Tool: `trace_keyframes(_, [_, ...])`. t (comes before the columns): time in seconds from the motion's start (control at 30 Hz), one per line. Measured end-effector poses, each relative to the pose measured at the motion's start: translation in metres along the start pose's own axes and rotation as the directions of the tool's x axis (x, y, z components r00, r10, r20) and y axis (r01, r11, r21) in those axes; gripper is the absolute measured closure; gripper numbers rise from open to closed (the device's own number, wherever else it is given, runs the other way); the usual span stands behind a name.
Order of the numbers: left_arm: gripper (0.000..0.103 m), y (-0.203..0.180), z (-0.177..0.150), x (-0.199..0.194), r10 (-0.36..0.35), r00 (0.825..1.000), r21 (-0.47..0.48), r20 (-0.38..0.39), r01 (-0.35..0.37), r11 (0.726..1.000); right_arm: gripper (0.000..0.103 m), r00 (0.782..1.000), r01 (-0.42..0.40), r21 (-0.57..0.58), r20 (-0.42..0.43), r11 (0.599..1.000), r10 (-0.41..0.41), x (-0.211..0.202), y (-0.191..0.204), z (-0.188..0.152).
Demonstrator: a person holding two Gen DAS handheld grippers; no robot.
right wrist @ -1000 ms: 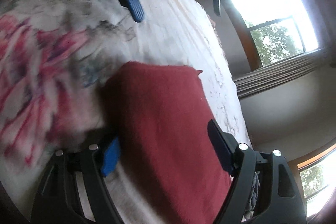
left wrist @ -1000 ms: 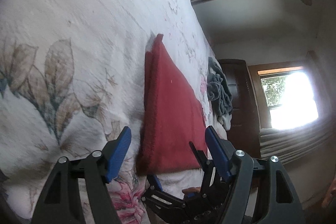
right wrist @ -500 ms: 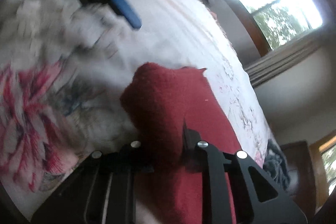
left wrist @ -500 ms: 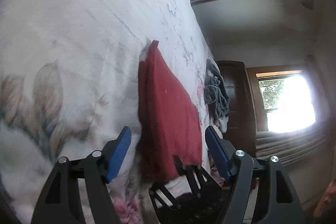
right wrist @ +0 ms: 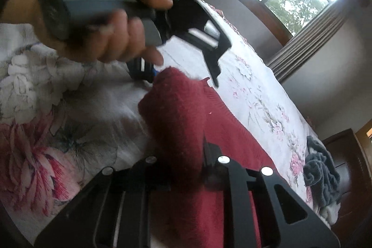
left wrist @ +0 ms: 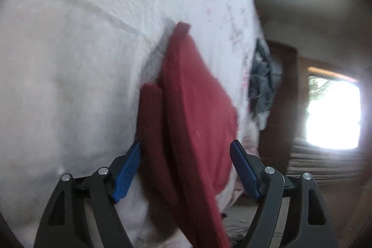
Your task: Fold small clothes
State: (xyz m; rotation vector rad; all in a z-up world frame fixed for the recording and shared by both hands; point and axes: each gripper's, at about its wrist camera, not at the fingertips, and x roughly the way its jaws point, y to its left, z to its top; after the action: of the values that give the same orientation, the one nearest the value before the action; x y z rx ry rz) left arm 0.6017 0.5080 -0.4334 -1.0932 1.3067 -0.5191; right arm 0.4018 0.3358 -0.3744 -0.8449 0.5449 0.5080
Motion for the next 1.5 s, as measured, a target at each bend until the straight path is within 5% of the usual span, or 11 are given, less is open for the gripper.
trace_keyframes(0.17, [0.029,-0.013,0.011,0.018,0.068,0.996,0.048,-0.053,-0.065,0.997,0.087,1.0,-0.005,0.041,0.011,0.999,0.005,-0.005,-0.01,0.002])
trace_keyframes(0.2, [0.034,-0.018,0.011,0.021,0.08,0.995,0.064,-0.057,-0.077,0.995,0.087,1.0,-0.006,0.046,0.011,0.999,0.006,-0.005,-0.011,0.002])
trace_keyframes(0.27, [0.061,-0.026,0.013,0.027,0.11,0.992,0.083,-0.067,-0.104,0.991,0.087,1.0,-0.009,0.059,0.013,0.998,0.008,-0.006,-0.013,0.002])
trace_keyframes(0.37, [0.082,-0.03,0.014,0.027,0.142,0.988,0.095,-0.068,-0.135,0.986,0.087,1.0,-0.014,0.067,0.014,0.998,0.013,-0.006,-0.014,0.002])
trace_keyframes(0.43, [0.086,-0.033,0.014,0.025,0.165,0.984,0.104,-0.067,-0.157,0.982,0.087,1.0,-0.016,0.078,0.015,0.997,0.015,-0.007,-0.015,0.002])
trace_keyframes(1.5, [0.088,-0.205,-0.019,0.014,0.327,0.945,0.338,0.007,-0.31,0.889,0.087,0.998,-0.024,0.342,0.061,0.939,0.003,-0.068,-0.095,0.004])
